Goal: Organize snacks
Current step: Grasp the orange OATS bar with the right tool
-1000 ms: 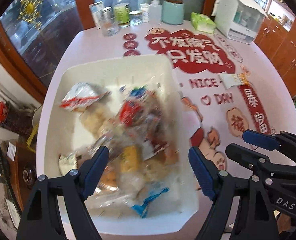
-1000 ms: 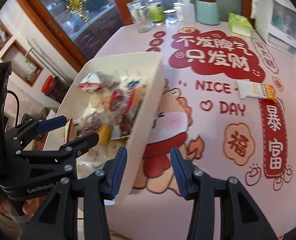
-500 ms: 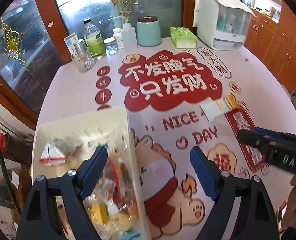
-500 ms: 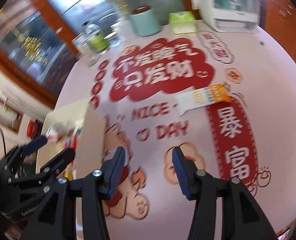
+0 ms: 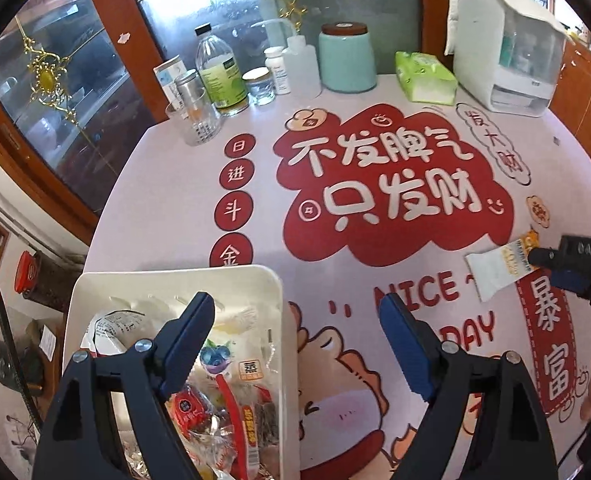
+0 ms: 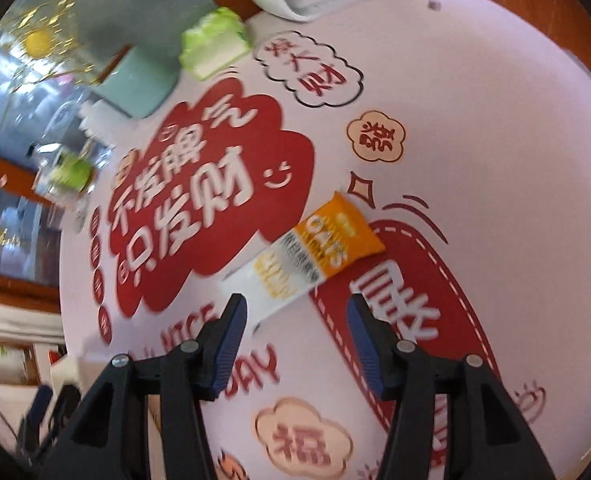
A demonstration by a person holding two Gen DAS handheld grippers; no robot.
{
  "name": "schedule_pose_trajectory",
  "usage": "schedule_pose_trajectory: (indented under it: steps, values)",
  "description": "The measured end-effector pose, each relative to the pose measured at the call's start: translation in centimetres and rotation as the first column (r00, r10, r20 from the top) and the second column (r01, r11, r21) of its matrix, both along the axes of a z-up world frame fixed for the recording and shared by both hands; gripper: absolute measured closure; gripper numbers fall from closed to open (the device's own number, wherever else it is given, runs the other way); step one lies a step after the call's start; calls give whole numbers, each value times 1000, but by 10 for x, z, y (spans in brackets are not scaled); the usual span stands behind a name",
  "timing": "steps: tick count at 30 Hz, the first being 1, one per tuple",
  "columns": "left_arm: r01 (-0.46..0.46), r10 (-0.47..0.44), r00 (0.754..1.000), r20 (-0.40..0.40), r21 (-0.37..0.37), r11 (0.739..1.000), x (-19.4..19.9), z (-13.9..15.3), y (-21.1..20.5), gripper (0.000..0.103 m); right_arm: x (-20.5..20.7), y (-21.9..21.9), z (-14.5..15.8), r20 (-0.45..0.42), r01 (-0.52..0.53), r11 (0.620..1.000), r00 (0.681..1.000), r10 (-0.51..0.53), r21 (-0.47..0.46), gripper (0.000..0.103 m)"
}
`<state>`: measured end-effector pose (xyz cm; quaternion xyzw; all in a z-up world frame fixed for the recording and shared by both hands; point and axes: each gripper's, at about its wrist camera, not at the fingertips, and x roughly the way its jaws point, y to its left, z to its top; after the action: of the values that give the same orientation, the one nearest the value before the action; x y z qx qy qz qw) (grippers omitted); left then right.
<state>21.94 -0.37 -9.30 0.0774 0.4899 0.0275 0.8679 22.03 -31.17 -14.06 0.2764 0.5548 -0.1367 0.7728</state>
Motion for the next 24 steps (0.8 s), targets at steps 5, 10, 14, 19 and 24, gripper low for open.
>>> schedule_pose_trajectory:
  steps: [5, 10, 14, 19, 24]
  values:
    - [-27, 27, 999, -36, -4, 1000, 0, -13, 12, 19, 21, -5, -20, -40, 49, 999, 998, -49, -8, 50]
    - [-46, 45, 998, -35, -17, 999, -3, -15, 21, 19, 39, 3, -34, -84, 52, 997, 995, -56, -49, 48]
    - [-59, 59, 998, -30, -13, 998, -2, -14, 26, 19, 53, 17, -34, -91, 17, 994, 995, -27, -112, 45]
    - [-87, 86, 996, -33, -23, 996, -1, -15, 38, 19, 63, 40, -38, -149, -80, 967, 988, 45, -240, 41]
    - [-111, 109, 993, -36, -34, 993, -3, -15, 49, 19, 55, 52, -38, -140, -161, 930, 983, 120, -329, 65]
